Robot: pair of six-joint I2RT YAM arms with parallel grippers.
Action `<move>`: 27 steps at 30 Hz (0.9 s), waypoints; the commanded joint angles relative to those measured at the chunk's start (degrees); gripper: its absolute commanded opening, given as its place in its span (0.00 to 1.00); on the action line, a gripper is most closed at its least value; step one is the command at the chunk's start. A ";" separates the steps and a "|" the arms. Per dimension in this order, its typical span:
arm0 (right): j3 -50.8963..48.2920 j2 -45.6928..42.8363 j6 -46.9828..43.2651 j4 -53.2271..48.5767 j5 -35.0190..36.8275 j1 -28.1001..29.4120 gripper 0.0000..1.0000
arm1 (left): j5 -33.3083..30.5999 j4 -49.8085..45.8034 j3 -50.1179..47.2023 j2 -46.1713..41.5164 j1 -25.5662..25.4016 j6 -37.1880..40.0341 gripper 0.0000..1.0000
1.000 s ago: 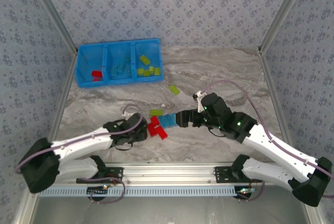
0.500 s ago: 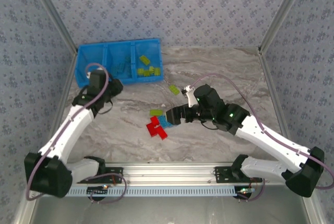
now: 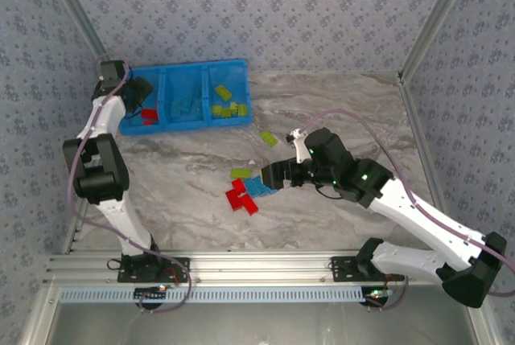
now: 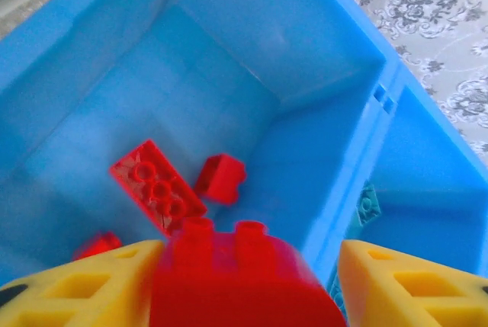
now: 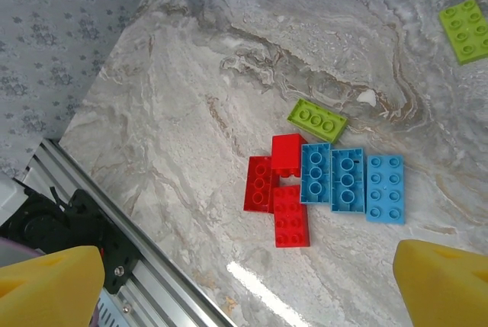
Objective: Sort the legos into containers by color
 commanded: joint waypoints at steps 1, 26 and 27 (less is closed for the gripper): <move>-1.49 -2.64 1.06 -2.25 2.81 -0.38 1.00 | 1.89 -4.70 5.20 0.06 0.70 0.54 0.81; 24.63 45.66 -9.38 -3.70 14.05 -13.50 0.91 | -2.25 -25.13 -36.17 -66.46 -41.09 17.17 0.99; 27.08 48.56 -10.00 -3.95 14.85 -13.62 0.90 | 0.06 -26.77 -36.09 -66.82 -41.08 18.13 0.99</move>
